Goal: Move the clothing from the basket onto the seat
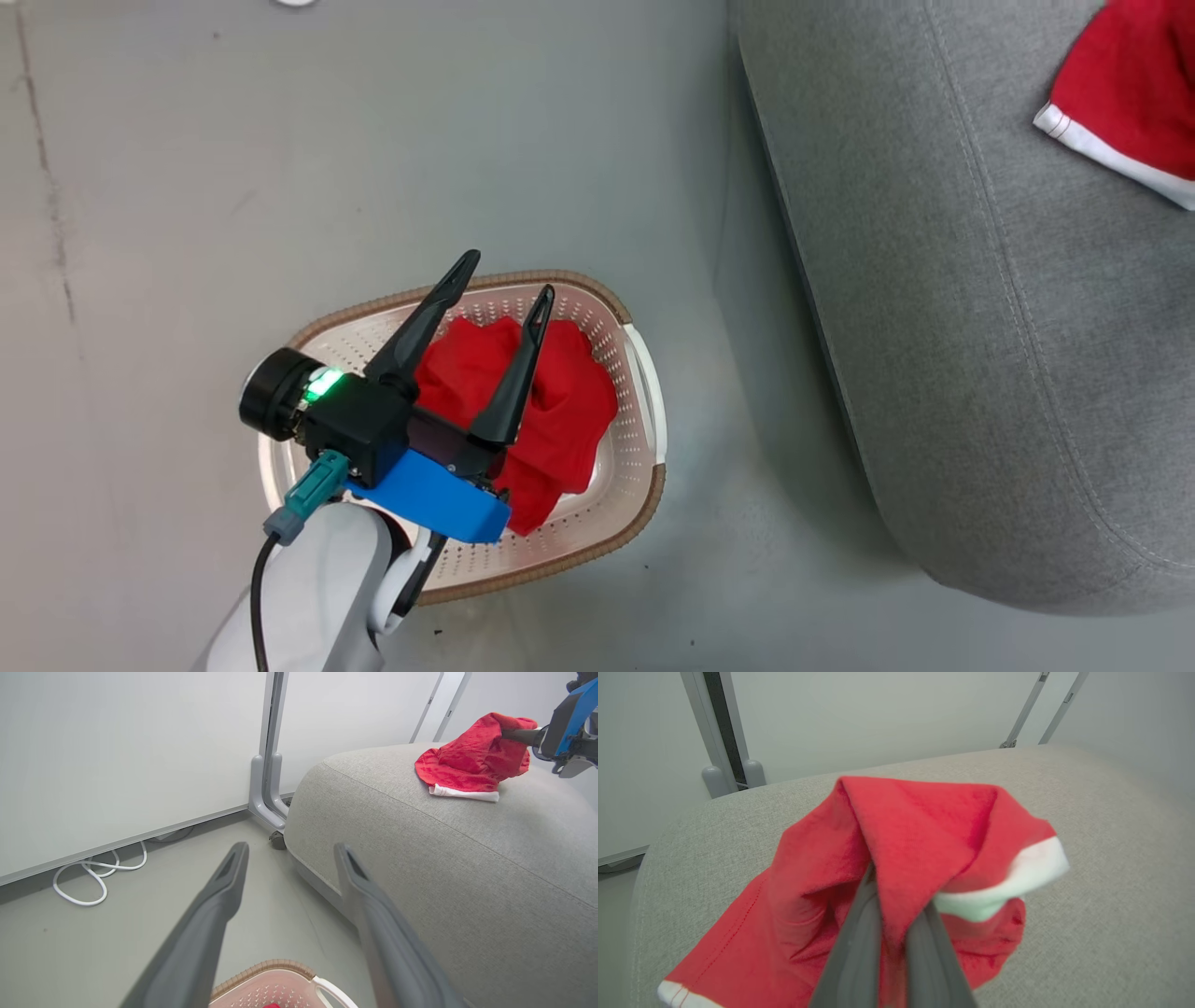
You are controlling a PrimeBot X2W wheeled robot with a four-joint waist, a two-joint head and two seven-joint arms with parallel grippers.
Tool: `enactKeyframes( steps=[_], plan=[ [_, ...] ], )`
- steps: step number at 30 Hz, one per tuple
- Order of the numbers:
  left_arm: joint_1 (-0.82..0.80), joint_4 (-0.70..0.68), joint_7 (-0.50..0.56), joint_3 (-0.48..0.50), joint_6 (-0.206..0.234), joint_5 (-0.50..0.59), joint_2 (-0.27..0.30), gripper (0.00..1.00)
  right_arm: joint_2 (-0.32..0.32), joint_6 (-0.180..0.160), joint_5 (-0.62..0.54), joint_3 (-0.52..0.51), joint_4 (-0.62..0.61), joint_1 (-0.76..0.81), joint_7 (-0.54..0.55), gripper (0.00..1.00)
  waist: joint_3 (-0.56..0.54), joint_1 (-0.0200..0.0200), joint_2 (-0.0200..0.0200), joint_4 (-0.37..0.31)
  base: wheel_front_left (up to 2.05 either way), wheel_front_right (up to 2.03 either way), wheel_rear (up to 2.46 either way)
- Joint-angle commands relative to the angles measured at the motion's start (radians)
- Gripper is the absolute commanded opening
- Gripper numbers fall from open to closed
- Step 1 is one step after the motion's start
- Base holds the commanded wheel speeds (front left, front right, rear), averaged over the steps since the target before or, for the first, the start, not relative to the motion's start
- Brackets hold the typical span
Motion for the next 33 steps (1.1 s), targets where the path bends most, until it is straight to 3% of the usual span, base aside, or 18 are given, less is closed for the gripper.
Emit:
enactKeyframes(
  steps=[1, 14, 25, 33],
  plan=[
    [0.000, 0.007, -0.003, 0.005, -0.002, -0.005, -0.007, 1.00, -0.004, 0.000, -0.017, -0.007, 0.010, 0.022, -0.009, 1.00, -0.031, -0.0001, 0.0000, 0.007, 0.00, 0.00, 0.00],
    [0.100, 0.056, -0.003, 0.031, -0.002, -0.044, -0.072, 1.00, 0.027, 0.000, -0.057, -0.001, 0.018, 0.135, -0.016, 1.00, -0.244, -0.0001, 0.0000, 0.013, 0.00, 0.00, 0.00],
    [0.211, 0.102, -0.003, 0.092, -0.002, -0.058, -0.120, 1.00, 0.153, 0.000, -0.030, 0.095, -0.173, 0.406, -0.016, 1.00, -0.446, -0.0001, 0.0000, 0.057, 0.00, 0.00, 0.00],
    [0.306, 0.115, -0.003, 0.175, -0.002, -0.044, -0.139, 1.00, 0.226, 0.000, 0.029, 0.242, -0.352, 0.599, -0.016, 1.00, -0.544, -0.0001, 0.0000, 0.107, 0.00, 0.00, 0.00]
  ],
)
